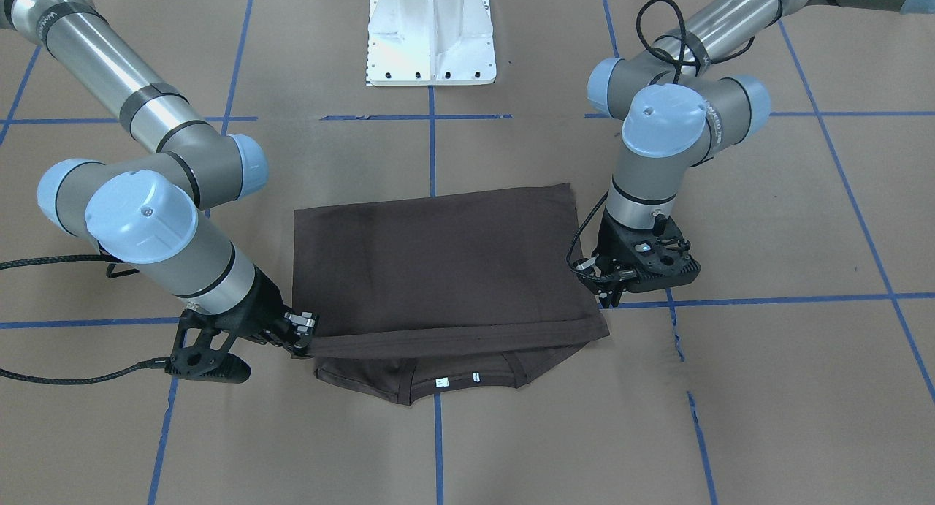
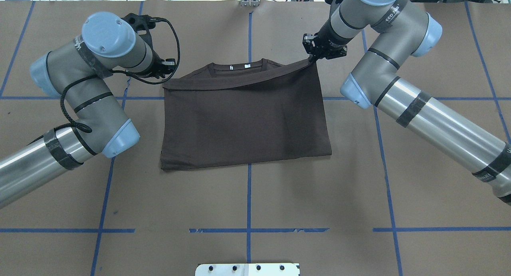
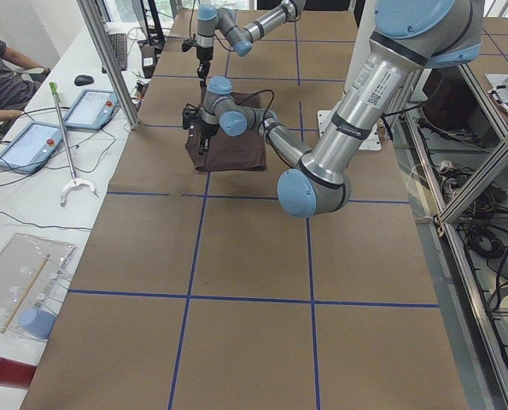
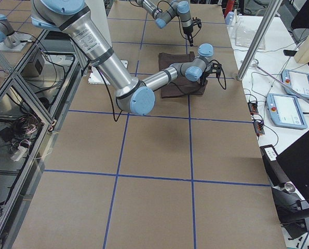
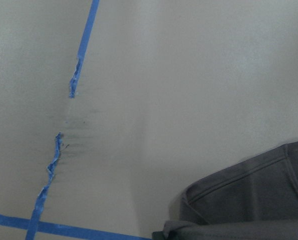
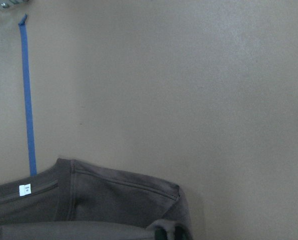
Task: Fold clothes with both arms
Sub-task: 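Release the hem at the collar and raise both grippers away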
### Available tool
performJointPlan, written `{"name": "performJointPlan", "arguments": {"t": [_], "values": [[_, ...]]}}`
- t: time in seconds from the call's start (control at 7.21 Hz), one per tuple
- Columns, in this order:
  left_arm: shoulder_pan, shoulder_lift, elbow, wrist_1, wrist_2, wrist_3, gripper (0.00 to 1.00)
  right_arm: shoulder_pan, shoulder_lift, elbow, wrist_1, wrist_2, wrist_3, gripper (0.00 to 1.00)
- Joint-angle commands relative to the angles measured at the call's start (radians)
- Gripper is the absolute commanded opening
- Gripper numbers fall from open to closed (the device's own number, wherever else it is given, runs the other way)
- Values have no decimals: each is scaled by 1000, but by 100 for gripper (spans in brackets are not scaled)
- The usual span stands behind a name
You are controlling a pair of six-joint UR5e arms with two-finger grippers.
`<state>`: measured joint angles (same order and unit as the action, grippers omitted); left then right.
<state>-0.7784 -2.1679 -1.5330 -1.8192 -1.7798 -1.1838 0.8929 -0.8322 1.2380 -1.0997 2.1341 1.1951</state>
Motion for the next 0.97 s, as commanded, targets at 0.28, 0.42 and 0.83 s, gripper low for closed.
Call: {"name": "performJointPlan", "arguments": {"t": [0.28, 0.42, 0.83], "values": [[-1, -13, -6, 11, -1, 1, 100, -86, -190, 221, 3, -3, 58, 100], [-2, -12, -21, 14, -3, 0, 100, -136, -288, 324, 1, -22, 93, 100], [-2, -6, -102, 67, 0, -8, 100, -228, -343, 359, -6, -77, 144, 100]]}}
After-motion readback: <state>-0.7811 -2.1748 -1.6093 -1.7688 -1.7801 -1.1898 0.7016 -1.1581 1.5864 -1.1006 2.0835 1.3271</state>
